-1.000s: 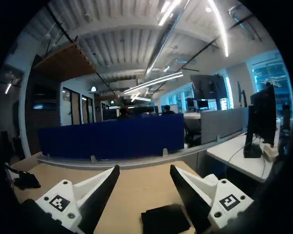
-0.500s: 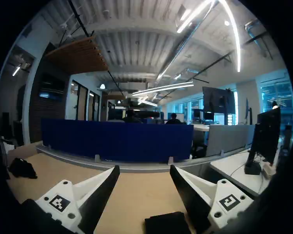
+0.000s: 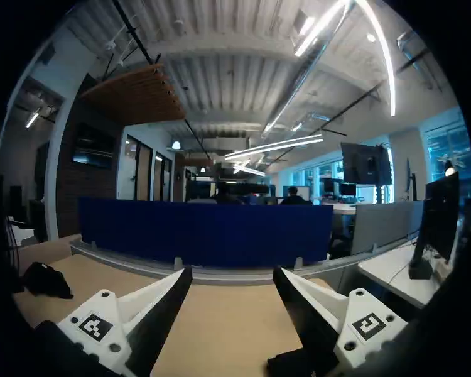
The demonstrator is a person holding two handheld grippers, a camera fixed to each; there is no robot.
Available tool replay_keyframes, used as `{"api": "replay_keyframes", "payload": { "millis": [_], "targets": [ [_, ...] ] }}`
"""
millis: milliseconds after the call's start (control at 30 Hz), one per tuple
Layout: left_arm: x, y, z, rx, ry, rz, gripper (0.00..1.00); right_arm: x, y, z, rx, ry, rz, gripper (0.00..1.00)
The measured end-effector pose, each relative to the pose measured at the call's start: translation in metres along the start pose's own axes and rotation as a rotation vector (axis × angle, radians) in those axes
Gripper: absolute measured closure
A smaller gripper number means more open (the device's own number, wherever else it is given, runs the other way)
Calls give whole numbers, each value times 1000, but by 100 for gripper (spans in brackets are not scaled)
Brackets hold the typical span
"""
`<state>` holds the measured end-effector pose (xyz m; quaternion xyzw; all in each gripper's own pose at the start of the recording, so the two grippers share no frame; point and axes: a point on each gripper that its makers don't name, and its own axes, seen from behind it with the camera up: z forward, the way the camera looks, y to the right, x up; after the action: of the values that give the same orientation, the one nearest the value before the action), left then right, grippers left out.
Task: Fold towel
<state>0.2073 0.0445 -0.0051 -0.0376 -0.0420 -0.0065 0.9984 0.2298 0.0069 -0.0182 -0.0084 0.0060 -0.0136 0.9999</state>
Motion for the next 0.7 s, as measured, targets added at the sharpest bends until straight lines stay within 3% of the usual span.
{"api": "replay_keyframes", "payload": {
  "millis": [300, 700],
  "targets": [
    [-6, -2, 2, -10, 3, 6, 7, 4, -17, 3, 19, -8, -3, 0],
    [-21, -4, 7, 5, 22, 88, 7, 18, -34, 4, 40, -25, 7, 0]
  ]
}}
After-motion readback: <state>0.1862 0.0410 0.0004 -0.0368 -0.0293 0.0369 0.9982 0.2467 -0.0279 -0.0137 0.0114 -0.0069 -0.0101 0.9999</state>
